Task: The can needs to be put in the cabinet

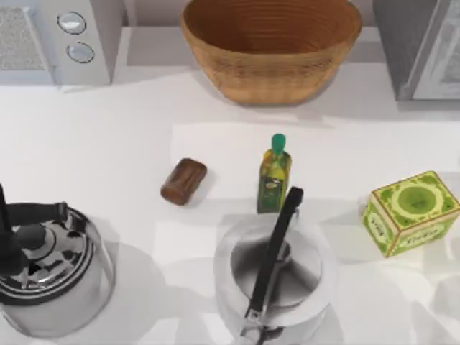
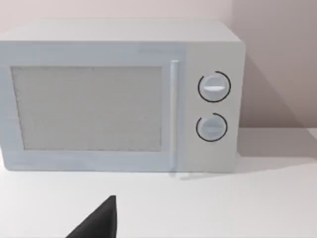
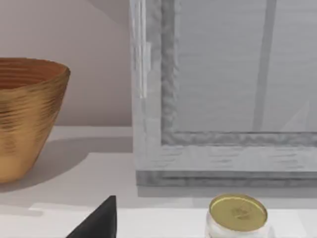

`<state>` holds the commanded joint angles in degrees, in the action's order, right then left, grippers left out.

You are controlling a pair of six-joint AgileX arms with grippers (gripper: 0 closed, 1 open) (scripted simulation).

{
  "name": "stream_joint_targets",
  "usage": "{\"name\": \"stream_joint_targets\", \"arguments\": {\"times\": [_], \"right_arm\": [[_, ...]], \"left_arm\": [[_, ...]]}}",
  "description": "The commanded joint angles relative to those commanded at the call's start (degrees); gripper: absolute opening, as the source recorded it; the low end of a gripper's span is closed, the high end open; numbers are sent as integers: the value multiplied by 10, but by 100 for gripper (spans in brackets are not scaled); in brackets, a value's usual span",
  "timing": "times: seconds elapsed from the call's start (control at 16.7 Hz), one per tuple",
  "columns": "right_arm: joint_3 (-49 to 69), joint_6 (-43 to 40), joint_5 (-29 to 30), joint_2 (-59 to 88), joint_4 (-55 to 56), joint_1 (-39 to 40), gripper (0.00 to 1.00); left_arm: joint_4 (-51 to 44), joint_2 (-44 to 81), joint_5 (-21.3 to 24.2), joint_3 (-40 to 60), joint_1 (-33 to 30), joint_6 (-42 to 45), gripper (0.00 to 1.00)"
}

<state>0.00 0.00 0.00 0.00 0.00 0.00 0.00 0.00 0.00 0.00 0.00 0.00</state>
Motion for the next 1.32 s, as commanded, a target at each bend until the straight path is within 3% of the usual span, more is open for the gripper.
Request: {"name": "stream_joint_targets", "arguments": {"times": [0.24, 0.48, 0.9, 1.32], "right_arm": [[19, 1, -4, 20, -1, -2, 100], [116, 4, -21, 130, -4, -15, 100], [314, -4, -43, 522, 8, -46, 100], [359, -30, -43, 819, 45, -63, 100]], "left_arm": [[0, 0, 0, 0, 0, 0, 100], [0, 0, 0, 0, 0, 0, 100], [0, 0, 0, 0, 0, 0, 100], [0, 0, 0, 0, 0, 0, 100]]}}
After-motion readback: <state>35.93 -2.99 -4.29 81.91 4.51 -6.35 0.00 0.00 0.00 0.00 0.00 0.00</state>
